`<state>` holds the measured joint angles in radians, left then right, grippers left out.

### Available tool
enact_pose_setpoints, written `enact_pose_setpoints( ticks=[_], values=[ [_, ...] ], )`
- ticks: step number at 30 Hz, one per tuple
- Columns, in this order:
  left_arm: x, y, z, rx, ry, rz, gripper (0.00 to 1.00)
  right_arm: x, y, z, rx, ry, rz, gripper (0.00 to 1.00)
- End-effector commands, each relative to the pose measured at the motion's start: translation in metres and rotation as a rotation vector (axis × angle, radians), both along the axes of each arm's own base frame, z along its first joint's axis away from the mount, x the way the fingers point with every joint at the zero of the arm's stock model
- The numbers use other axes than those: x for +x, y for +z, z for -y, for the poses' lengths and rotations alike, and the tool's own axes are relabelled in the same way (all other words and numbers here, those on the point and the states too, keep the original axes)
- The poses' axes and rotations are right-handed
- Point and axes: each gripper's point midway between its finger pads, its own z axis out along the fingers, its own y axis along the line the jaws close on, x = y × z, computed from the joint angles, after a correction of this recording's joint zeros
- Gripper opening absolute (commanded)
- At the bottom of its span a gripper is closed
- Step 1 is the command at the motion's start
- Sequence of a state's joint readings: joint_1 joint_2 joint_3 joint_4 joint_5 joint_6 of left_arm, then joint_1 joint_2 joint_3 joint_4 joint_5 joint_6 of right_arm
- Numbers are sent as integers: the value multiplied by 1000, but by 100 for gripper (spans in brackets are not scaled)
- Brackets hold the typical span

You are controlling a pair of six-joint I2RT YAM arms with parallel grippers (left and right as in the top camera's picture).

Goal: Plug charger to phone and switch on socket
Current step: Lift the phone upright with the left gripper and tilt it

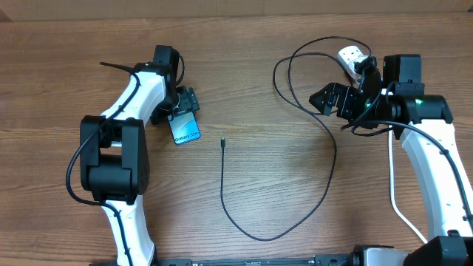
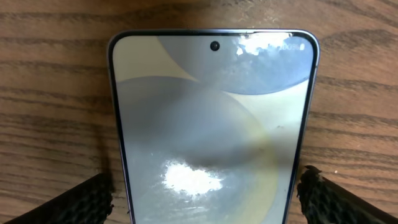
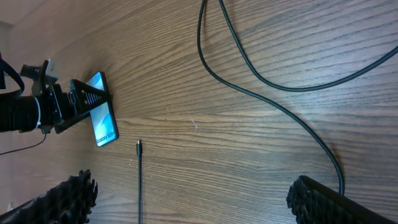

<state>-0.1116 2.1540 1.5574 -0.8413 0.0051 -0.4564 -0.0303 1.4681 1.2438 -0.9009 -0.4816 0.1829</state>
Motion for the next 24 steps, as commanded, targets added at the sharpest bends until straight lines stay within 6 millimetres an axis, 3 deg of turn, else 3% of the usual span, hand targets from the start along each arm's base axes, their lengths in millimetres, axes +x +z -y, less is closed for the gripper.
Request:
enact_pose_setpoints(
  ticks=[1, 8, 13, 24],
  values=[
    [-31, -33, 3, -16, -47, -130, 91, 7, 10, 0, -10, 0, 33, 100],
    [-41, -33, 2, -11, -75, -169, 86, 7, 10, 0, -10, 0, 33, 100],
    [-35, -33, 4, -21, -76, -145, 87, 8, 10, 0, -10, 0, 36, 100],
    [-34, -33, 16, -46, -84, -136, 69, 7, 10, 0, -10, 0, 36, 100]
  ],
)
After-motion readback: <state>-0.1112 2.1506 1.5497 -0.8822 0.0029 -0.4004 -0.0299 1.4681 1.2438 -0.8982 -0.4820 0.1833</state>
